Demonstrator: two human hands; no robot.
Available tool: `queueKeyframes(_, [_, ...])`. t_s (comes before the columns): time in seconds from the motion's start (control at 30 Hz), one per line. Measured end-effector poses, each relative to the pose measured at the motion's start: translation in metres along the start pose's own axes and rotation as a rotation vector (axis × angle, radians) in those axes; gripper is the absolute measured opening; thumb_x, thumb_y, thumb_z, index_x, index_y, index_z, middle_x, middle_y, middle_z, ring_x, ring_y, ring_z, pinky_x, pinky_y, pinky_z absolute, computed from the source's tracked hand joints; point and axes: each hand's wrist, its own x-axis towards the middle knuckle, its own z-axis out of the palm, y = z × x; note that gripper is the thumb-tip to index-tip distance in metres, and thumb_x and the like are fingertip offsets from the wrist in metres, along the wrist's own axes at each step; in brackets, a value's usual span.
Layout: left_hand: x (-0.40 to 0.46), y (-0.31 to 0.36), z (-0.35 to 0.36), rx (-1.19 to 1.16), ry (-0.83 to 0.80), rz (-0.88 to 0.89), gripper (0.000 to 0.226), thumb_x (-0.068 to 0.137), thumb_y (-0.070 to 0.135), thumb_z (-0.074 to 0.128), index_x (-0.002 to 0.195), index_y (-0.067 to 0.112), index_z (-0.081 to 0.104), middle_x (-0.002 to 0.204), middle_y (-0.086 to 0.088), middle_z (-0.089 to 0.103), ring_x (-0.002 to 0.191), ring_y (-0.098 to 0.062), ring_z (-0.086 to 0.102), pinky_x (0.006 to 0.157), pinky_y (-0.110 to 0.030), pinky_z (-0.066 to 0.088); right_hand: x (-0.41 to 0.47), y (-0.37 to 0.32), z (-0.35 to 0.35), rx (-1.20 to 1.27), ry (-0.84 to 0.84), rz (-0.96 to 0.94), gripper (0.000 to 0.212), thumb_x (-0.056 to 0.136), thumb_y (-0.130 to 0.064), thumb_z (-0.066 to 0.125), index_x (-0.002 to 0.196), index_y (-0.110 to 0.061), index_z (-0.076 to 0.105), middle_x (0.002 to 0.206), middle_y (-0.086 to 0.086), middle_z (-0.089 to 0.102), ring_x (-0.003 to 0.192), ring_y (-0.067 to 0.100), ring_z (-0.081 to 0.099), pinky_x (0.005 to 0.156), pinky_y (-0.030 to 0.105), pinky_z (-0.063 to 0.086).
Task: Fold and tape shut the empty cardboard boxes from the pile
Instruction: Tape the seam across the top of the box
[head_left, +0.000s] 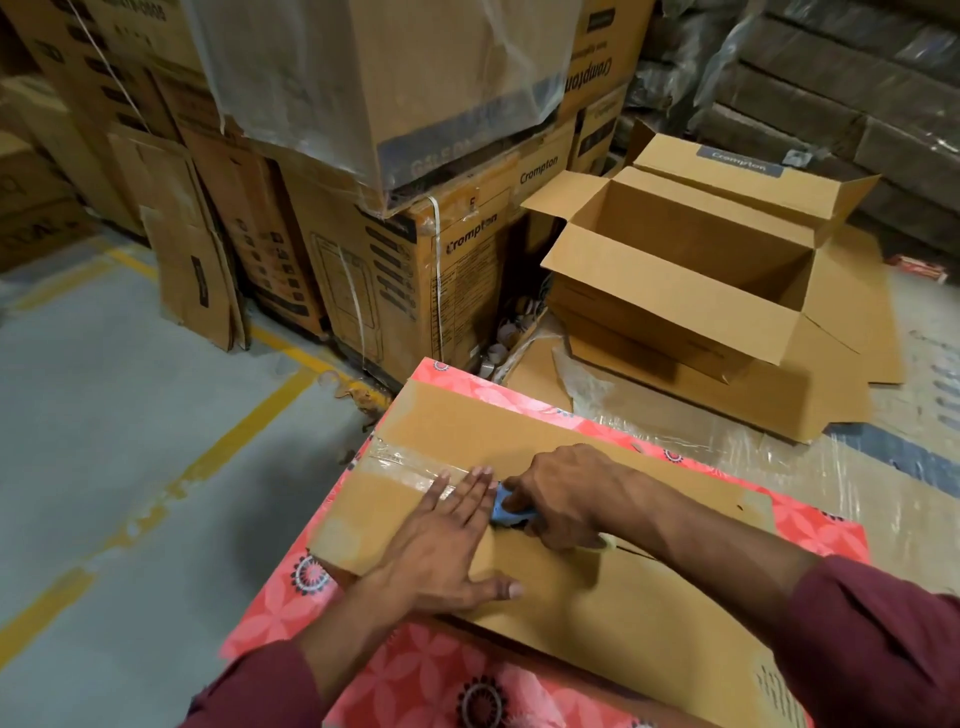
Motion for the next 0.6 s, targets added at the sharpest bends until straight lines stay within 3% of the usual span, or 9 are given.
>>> queueKeyframes(0.1, [-0.002, -0.008, 0.004, -0.004, 0.016, 0.025, 0.121, 0.082, 0.098, 0.01, 0.165, 0.013, -0.011, 0.17, -0.004, -0.021, 0.157, -0.016, -0.022, 0.128, -0.045, -0.01, 0.003, -0.002, -0.017, 0.004, -0.093, 0.071, 0.035, 0.073, -0.026, 0.071, 0.107, -0.026, 0.074, 0.084, -0.003, 0.068, 0.075, 0.027, 0.067, 0.064, 0.034, 0.058])
queueKeyframes(0.2, [-0.001, -0.009, 0.008, -0.028, 0.084, 0.037, 0.116, 0.087, 0.094, 0.015, 0.166, 0.011, -0.001, 0.172, -0.005, -0.013, 0.158, -0.016, -0.016, 0.127, -0.045, -0.007, 0.001, 0.0, -0.024, 0.001, -0.143, 0.078, 0.037, 0.082, -0.025, 0.066, 0.119, -0.03, 0.07, 0.093, -0.005, 0.061, 0.084, 0.027, 0.062, 0.065, 0.032, 0.048])
queueKeyframes(0.3, [-0.001, -0.01, 0.009, -0.023, 0.074, 0.035, 0.119, 0.085, 0.097, 0.013, 0.166, 0.011, -0.002, 0.171, -0.004, -0.016, 0.159, -0.017, -0.017, 0.128, -0.045, -0.006, -0.01, 0.008, -0.011, -0.019, -0.15, 0.08, 0.044, 0.089, -0.033, 0.063, 0.133, -0.034, 0.064, 0.119, -0.005, 0.068, 0.1, 0.029, 0.066, 0.079, 0.034, 0.055])
queueKeyframes(0.4, [-0.001, -0.01, 0.006, -0.009, 0.049, 0.031, 0.122, 0.082, 0.099, 0.008, 0.166, 0.011, -0.005, 0.171, -0.004, -0.02, 0.158, -0.016, -0.02, 0.129, -0.045, -0.005, -0.031, 0.03, 0.007, 0.001, -0.178, 0.122, 0.047, 0.089, -0.037, 0.066, 0.136, -0.034, 0.063, 0.129, -0.007, 0.068, 0.109, 0.029, 0.067, 0.086, 0.032, 0.054])
queueKeyframes(0.5, [0.0, -0.011, 0.009, -0.05, 0.112, 0.049, 0.122, 0.083, 0.099, 0.015, 0.166, 0.009, 0.007, 0.172, -0.007, -0.008, 0.16, -0.019, -0.011, 0.127, -0.046, -0.003, -0.058, 0.051, 0.025, 0.061, -0.187, 0.175, 0.046, 0.084, -0.041, 0.069, 0.13, -0.038, 0.065, 0.12, -0.008, 0.071, 0.104, 0.027, 0.068, 0.081, 0.029, 0.05])
queueKeyframes(0.6, [0.001, -0.004, 0.016, 0.003, 0.192, 0.053, 0.124, 0.083, 0.099, 0.023, 0.164, 0.005, 0.021, 0.172, -0.012, 0.009, 0.16, -0.025, 0.006, 0.125, -0.049, 0.002, -0.068, 0.052, 0.033, 0.055, -0.134, 0.169, 0.034, 0.085, -0.043, 0.067, 0.116, -0.029, 0.069, 0.104, -0.003, 0.072, 0.091, 0.028, 0.068, 0.07, 0.032, 0.048])
